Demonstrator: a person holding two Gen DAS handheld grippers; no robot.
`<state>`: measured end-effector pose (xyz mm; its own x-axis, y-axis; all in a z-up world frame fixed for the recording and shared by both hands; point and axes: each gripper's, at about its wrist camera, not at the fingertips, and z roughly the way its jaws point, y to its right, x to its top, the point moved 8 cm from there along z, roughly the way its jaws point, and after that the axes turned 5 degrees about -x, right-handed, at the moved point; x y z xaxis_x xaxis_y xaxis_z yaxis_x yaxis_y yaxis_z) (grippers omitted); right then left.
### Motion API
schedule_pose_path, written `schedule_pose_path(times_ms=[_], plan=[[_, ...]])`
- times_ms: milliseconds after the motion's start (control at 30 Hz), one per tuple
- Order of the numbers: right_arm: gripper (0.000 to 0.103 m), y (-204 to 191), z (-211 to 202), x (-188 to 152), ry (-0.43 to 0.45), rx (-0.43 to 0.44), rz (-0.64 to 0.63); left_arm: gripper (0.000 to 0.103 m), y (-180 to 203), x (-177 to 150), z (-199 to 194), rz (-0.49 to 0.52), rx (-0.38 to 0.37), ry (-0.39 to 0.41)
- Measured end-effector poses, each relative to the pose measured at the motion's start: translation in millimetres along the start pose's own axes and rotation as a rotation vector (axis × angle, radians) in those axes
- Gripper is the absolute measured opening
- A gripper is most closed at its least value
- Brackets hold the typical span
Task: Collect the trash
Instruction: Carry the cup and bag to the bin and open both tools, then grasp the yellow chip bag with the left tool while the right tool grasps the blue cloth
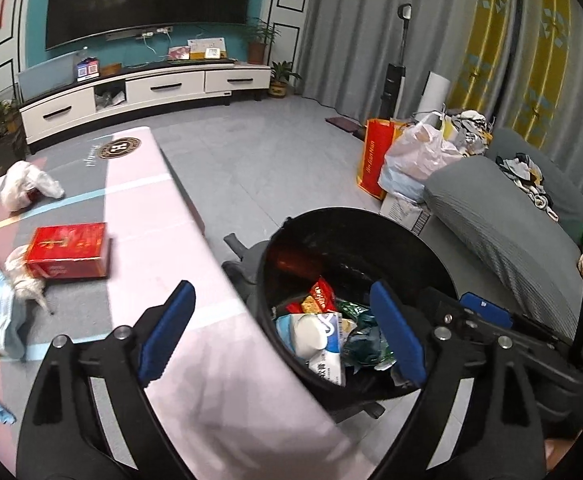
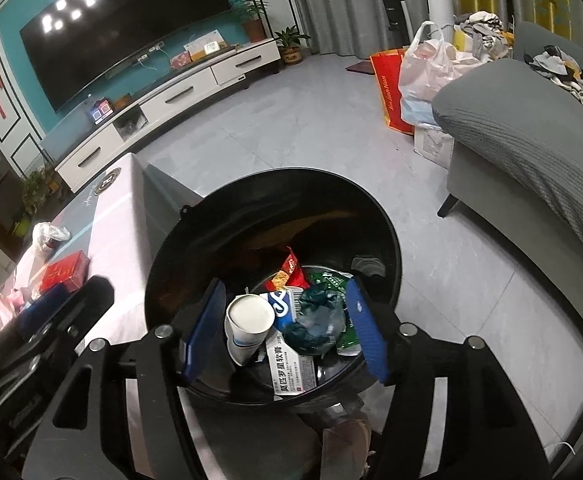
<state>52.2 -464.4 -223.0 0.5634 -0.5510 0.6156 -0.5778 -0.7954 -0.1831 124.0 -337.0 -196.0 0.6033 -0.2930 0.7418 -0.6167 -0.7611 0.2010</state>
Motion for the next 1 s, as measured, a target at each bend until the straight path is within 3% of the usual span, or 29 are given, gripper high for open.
schedule_pose_path(times_ms=[167, 333, 533, 633, 833, 1000], plan=[[0.074, -12, 0, 0, -0.002, 0.005, -0.024, 0.098, -21, -11, -18, -0.024, 0.032, 0.009], [0.083, -33, -1, -2, -0.006, 0.035, -0.043, 0.1, -49, -34, -32, -0.068, 0.05, -0.04], [0.084, -69, -1, -12, -0.008, 0.06, -0.09, 0.1, -87, -62, -63, -0.059, 0.045, -0.09], [0.084, -88, 0, -19, -0.015, 0.083, -0.121, 0.1, -115, -64, -91, -0.083, 0.047, -0.044], [0.084, -136, -13, -38, 0.01, 0.169, -0.243, 0.1, -188, -54, -161, -0.252, 0.087, 0.102], [0.084, -182, -30, -66, 0.012, 0.256, -0.371, 0.1, -252, -54, -214, -0.391, 0.198, 0.185]])
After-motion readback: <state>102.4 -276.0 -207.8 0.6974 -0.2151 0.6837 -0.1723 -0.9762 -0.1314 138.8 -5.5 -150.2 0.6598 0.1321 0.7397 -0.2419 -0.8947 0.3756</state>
